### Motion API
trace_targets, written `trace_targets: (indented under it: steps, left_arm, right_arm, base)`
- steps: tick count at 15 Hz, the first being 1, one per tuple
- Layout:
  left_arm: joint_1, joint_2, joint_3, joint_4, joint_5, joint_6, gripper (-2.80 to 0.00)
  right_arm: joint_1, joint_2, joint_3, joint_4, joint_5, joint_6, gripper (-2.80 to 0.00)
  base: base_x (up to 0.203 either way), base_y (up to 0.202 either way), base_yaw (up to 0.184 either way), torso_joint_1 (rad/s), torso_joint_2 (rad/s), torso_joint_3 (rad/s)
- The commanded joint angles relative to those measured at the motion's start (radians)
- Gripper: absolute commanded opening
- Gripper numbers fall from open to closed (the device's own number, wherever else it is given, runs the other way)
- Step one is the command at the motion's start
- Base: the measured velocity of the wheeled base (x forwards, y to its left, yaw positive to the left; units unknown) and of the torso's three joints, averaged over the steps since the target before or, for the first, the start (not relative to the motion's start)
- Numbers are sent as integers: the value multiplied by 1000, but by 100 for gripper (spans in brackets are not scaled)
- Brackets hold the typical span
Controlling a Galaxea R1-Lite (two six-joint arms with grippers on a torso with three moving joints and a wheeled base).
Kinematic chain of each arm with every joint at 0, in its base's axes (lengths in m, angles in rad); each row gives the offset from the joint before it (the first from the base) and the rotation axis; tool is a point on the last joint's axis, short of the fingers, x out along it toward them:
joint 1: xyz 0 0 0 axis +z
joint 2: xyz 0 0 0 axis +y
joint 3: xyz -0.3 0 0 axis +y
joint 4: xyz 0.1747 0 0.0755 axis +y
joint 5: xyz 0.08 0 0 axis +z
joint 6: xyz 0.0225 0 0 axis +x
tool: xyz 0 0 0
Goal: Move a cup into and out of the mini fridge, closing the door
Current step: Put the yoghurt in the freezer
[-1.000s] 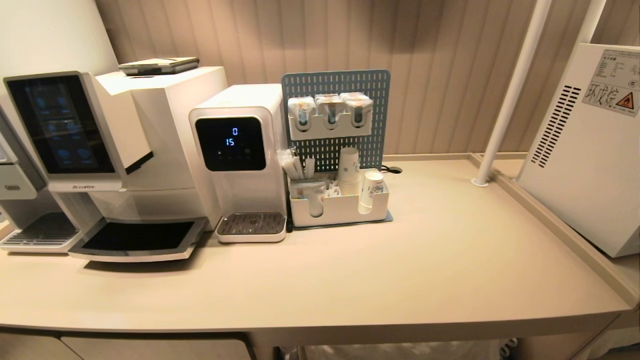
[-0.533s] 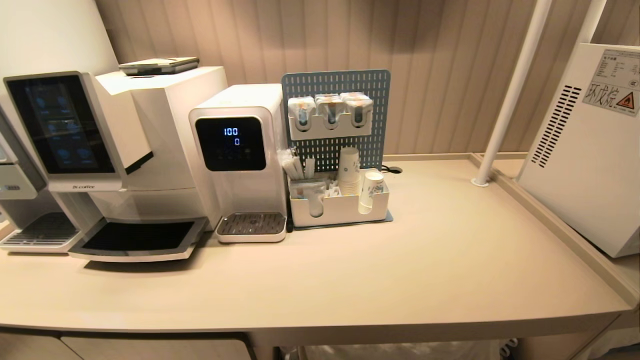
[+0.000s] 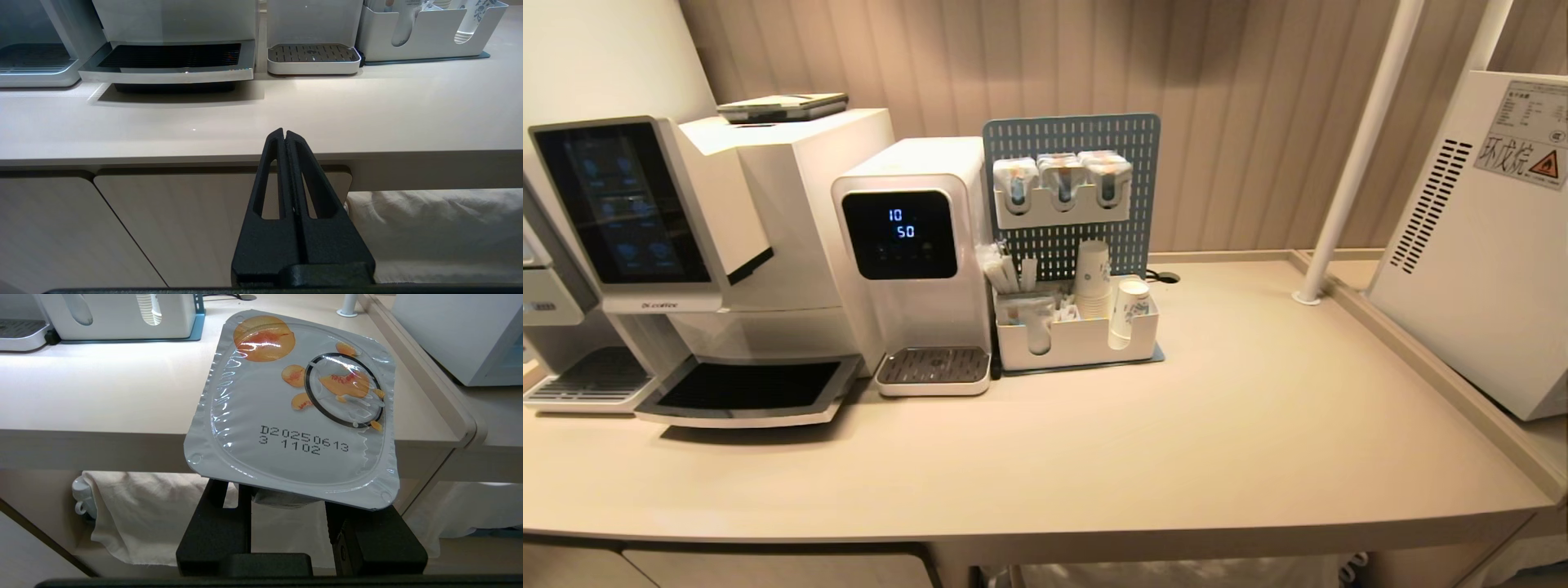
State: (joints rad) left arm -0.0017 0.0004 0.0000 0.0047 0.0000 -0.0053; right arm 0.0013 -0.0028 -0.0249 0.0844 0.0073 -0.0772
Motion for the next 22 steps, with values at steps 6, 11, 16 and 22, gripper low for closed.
trace_targets:
  steps: [6,11,16,22]
  left_arm:
    - [0,1,0,-2,0,4,-280]
    - [0,1,0,-2,0,4,-280]
    - [0,1,0,-2,0,4,-280]
    - [0,1,0,-2,0,4,-280]
  right_arm:
    - [0,3,-1,0,0,5,-280]
    - [0,3,-1,0,0,4,-280]
    - [0,3,-3,0,-1,4,-280]
    - [0,3,-3,0,-1,4,-280]
  base:
    - [0,0,0,0,0,0]
    - [1,-125,1,3,0,3]
    - [0,-195,-1,2,1,2]
    - [0,-192,-2,2,4,4]
